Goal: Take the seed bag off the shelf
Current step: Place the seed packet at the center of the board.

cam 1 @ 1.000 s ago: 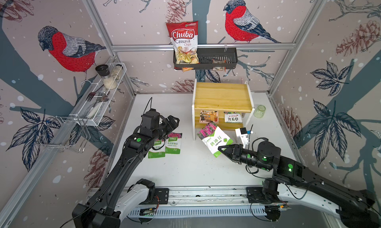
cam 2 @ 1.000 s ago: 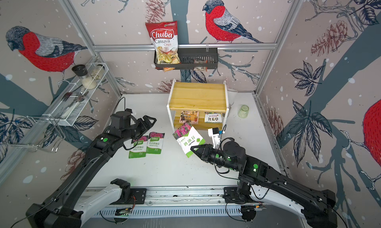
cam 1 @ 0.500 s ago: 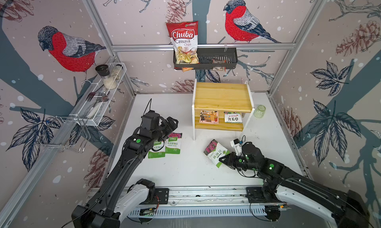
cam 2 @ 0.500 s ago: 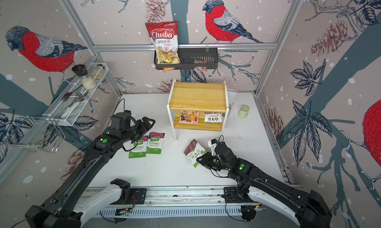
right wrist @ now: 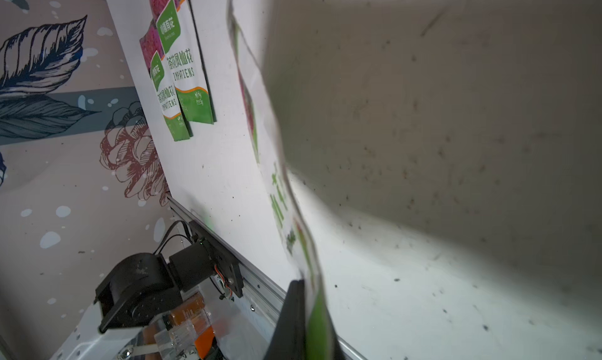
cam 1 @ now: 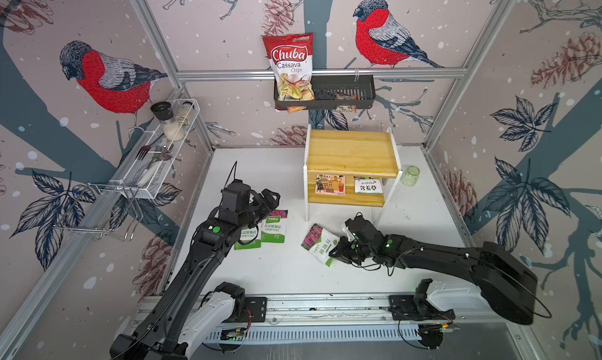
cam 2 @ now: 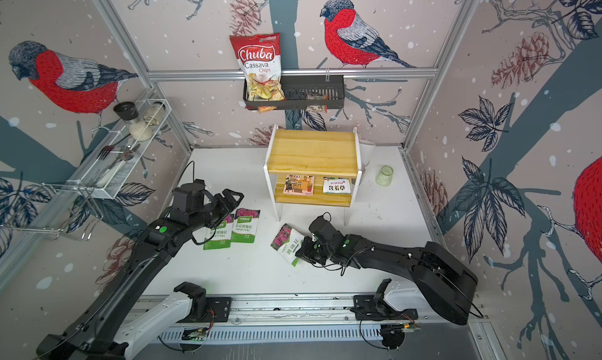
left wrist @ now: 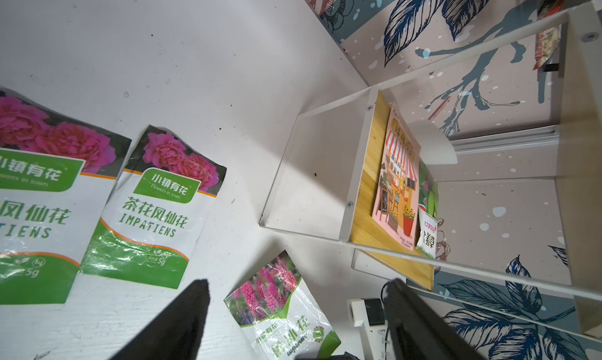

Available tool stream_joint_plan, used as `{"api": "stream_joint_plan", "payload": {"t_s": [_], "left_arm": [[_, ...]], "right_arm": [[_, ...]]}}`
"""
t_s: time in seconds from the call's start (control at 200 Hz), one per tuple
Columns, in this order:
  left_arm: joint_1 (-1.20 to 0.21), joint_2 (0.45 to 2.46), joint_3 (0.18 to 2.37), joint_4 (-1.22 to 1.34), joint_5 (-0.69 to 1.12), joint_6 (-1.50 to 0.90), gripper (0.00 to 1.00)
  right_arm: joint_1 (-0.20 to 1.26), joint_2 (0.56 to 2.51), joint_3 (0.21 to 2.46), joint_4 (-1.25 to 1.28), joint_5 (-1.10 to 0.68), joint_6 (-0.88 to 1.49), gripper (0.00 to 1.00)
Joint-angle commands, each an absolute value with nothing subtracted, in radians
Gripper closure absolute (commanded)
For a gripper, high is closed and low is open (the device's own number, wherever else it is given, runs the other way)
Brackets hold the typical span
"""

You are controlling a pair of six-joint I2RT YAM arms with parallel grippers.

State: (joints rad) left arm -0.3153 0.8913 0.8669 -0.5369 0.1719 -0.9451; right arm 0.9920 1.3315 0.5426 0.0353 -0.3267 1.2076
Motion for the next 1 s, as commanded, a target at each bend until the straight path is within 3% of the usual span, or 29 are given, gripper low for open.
{"api": "stream_joint_plan", "payload": {"t_s": [0.0, 0.44, 0.73, 0.82, 0.995], "left_arm": [[-0.314, 0.880, 0.850, -0.536, 0.163, -0.954, 0.12], [-0.313, 0.912, 0.877, -0.555, 0.169, -0.932, 0.12], [-0.313, 0.942, 0.918, -0.569, 0.160, -0.914, 0.12], [-0.313, 0.943, 0.923, -0.570, 0.153, -0.914, 0.12], [-0.313, 0.946, 0.921, -0.566, 0.155, -0.923, 0.12]], "right_arm": [[1.039, 1.388, 0.569, 0.138, -0.225, 1.344, 1.00], [1.142, 1.506, 0.611, 0.392, 0.107, 1.672, 1.00], [1.199, 1.677, 0.732, 0.429, 0.110, 1.757, 1.00], [1.200, 1.702, 0.761, 0.423, 0.074, 1.748, 0.86], [1.197, 1.748, 0.827, 0.402, 0.037, 1.721, 0.84]]}}
